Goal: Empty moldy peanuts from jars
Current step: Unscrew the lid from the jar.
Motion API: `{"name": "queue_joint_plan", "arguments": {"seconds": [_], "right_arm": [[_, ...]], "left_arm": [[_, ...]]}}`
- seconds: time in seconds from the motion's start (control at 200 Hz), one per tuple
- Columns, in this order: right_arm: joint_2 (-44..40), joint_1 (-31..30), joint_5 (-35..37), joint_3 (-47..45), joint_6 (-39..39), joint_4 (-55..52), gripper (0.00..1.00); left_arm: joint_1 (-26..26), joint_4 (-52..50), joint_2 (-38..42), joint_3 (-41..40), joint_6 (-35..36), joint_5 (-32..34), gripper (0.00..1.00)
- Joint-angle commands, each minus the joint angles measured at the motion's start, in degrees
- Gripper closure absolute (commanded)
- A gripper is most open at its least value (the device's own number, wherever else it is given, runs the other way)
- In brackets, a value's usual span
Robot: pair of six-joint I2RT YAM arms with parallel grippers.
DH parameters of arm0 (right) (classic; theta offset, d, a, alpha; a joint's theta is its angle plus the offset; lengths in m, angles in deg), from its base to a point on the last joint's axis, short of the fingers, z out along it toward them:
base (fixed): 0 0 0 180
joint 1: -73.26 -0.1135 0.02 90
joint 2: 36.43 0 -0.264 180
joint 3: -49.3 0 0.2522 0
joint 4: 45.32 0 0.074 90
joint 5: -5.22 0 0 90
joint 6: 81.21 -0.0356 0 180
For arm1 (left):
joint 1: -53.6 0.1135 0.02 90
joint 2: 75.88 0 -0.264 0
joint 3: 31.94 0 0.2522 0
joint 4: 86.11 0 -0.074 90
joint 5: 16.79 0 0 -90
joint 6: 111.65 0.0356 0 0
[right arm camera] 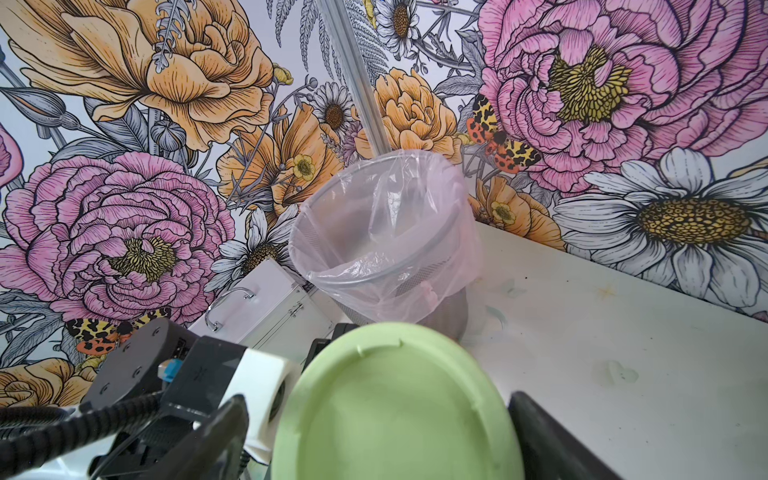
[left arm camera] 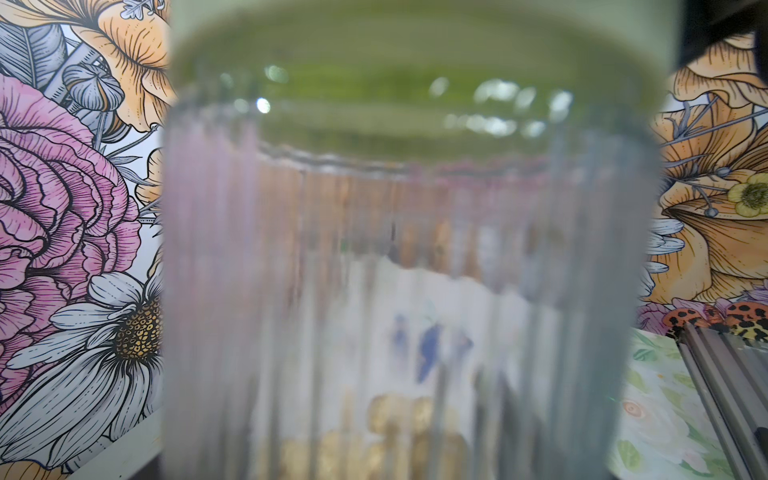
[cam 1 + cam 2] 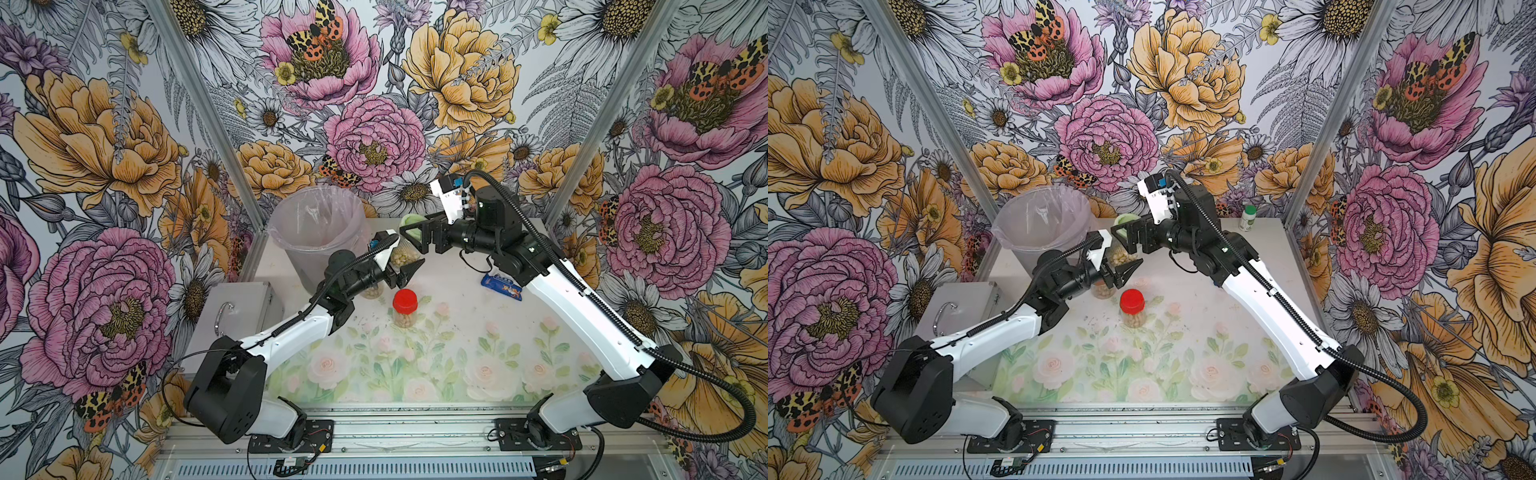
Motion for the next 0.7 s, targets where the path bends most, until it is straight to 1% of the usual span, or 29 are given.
{"name": "queue_joint_plan", "arguments": {"seconds": [0.0, 0.46, 0.69], "right_arm": [[0.66, -0.36, -0.4, 0.67, 1.17, -0.15, 0.04], [1.45, -0.38, -0.63, 0.55, 1.41, -0.24, 0.08], [1.63, -0.34, 0.14, 0.56, 1.41, -0.25, 0.13]], "left_arm": [[-0.23, 3.69, 1.4, 1.81, 0.67, -0.21, 0.71], [-0.3, 3.39, 1.67, 1.63, 0.71, -0.3, 0.71], [-0.32, 3.2, 1.58, 1.65, 0.73, -0.4, 0.71]]}}
